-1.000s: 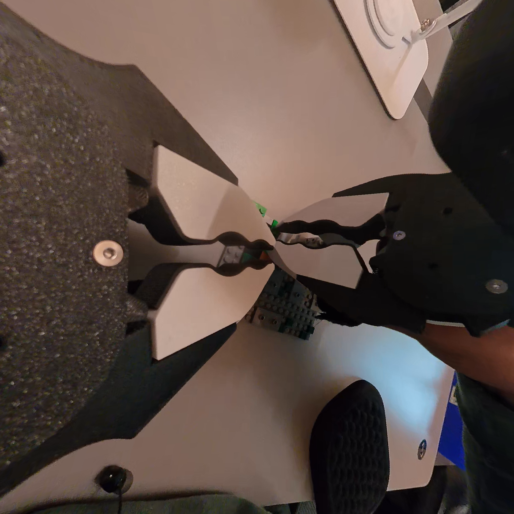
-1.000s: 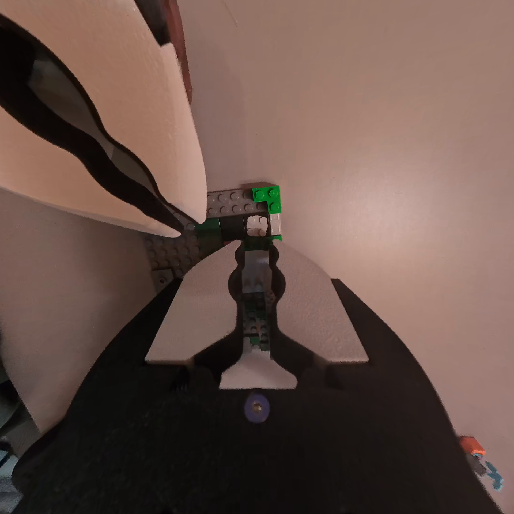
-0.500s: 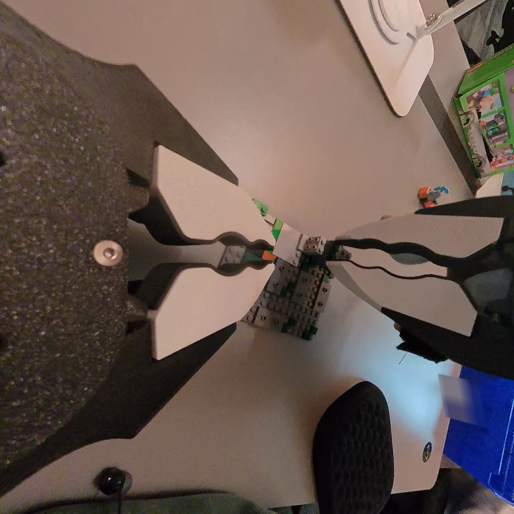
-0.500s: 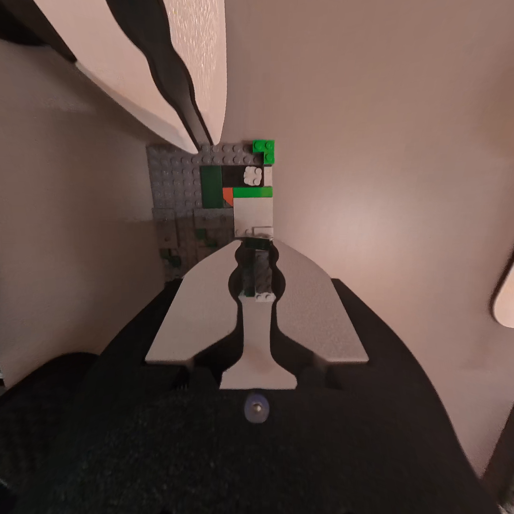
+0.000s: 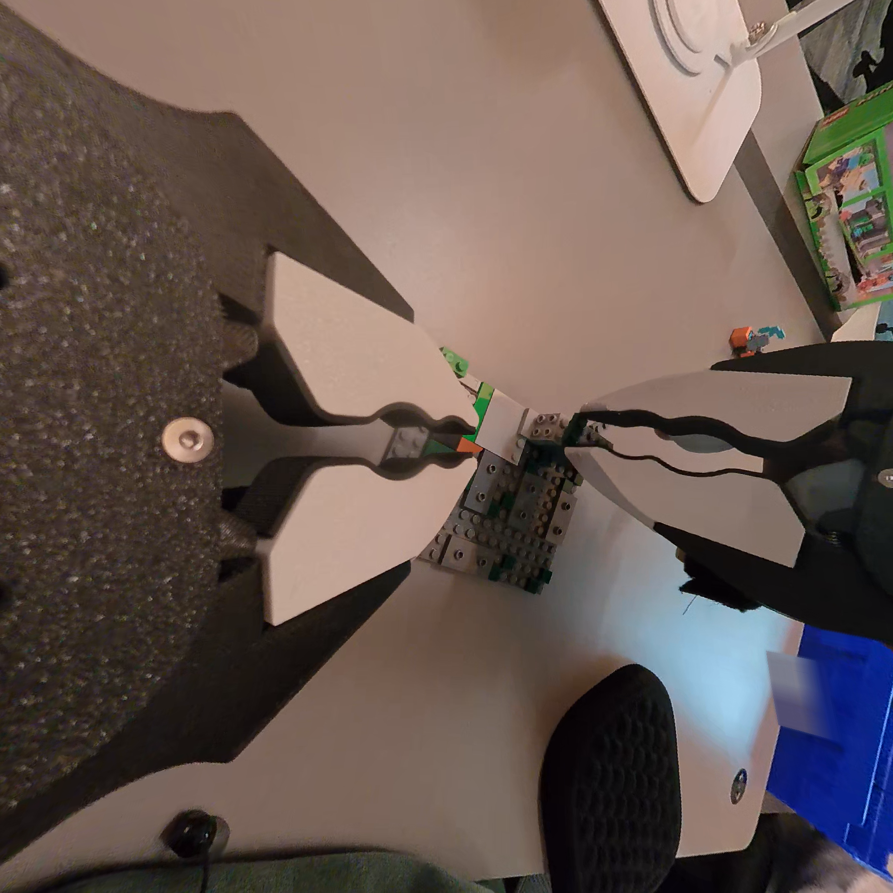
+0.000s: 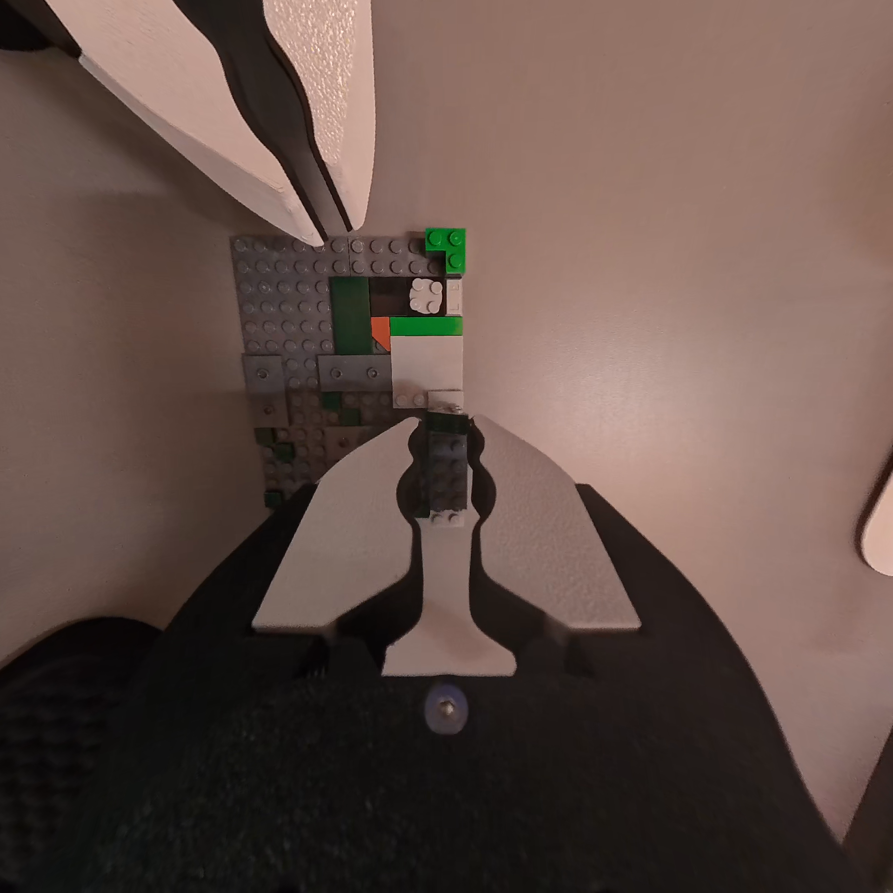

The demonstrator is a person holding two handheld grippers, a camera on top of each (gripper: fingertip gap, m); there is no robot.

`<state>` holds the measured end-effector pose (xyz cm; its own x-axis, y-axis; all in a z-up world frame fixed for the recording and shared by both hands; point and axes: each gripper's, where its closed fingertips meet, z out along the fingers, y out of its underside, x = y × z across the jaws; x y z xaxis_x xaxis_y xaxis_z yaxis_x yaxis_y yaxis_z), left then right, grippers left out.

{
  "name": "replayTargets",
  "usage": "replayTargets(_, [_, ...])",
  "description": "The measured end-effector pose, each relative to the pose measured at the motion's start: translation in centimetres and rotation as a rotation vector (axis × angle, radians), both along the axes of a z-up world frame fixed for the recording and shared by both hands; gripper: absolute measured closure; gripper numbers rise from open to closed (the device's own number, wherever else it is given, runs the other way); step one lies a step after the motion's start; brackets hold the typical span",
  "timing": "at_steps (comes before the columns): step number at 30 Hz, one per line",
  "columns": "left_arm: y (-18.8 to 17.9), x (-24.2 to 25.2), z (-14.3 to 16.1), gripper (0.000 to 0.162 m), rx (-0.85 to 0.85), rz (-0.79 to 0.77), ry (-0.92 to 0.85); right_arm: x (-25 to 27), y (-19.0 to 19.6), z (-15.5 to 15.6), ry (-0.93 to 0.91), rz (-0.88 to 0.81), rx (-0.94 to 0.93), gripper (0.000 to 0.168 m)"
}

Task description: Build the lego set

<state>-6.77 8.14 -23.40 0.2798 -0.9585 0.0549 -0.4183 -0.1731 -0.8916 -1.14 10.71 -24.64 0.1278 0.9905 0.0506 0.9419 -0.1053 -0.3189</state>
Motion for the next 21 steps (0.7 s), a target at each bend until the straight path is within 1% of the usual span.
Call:
replayTargets(4, [-0.06, 0.00, -0.03, 0.156, -0.001, -0.003, 0.002, 0.00, -0.04, -0.14, -0.005, 0.020, -0.016, 0.153])
replayTargets(12, [-0.05, -0.08, -0.06, 0.156, -0.001, -0.002, 0.005, 0.24, 0.00, -0.73, -0.028, 0.117, -0.048, 0.152])
replayTargets(21, [-0.09, -0.12, -0.15, 0.156, -0.004, -0.006, 0.010, 0.30, -0.01, -0.86, -0.063, 0.130, -0.067, 0.152])
